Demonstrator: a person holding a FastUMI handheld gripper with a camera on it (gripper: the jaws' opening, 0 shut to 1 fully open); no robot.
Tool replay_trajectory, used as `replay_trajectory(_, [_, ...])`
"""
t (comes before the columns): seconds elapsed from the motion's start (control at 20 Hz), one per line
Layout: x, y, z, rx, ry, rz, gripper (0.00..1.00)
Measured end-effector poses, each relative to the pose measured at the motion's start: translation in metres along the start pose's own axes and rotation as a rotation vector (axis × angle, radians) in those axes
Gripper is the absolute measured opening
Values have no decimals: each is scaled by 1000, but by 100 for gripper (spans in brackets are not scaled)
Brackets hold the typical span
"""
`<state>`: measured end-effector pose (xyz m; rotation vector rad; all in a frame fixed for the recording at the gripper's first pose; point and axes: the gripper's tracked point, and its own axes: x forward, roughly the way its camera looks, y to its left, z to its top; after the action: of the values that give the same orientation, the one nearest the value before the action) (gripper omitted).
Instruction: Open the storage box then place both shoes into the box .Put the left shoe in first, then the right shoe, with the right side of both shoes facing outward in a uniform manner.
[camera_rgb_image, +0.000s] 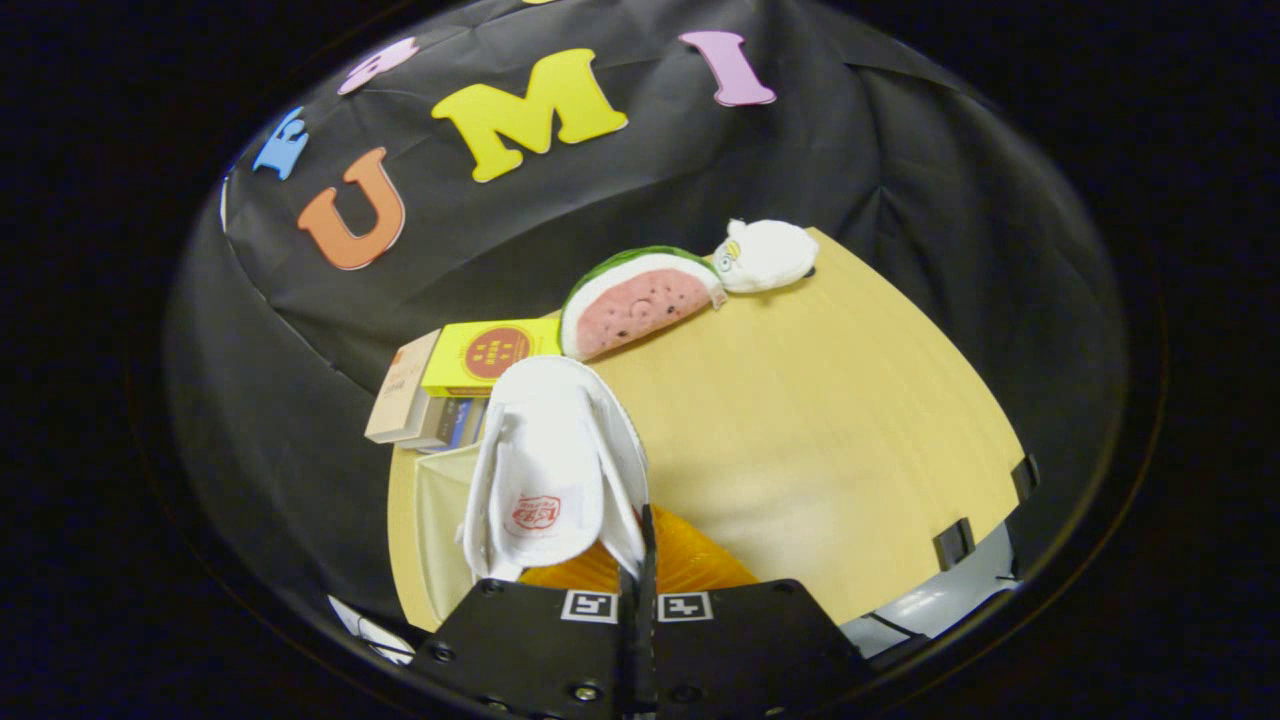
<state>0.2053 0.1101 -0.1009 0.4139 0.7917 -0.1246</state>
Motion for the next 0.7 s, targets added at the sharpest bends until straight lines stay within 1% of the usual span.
replay_trajectory(0.15, [13,41,-14,-28,6,-7,0])
replay_trajectory(0.3, [32,69,-32,-45,28,-32,0])
replay_trajectory(0.55, [64,92,-58,-68,54,-99,0])
replay_trajectory(0.7, [75,97,-63,-98,24,-132,0])
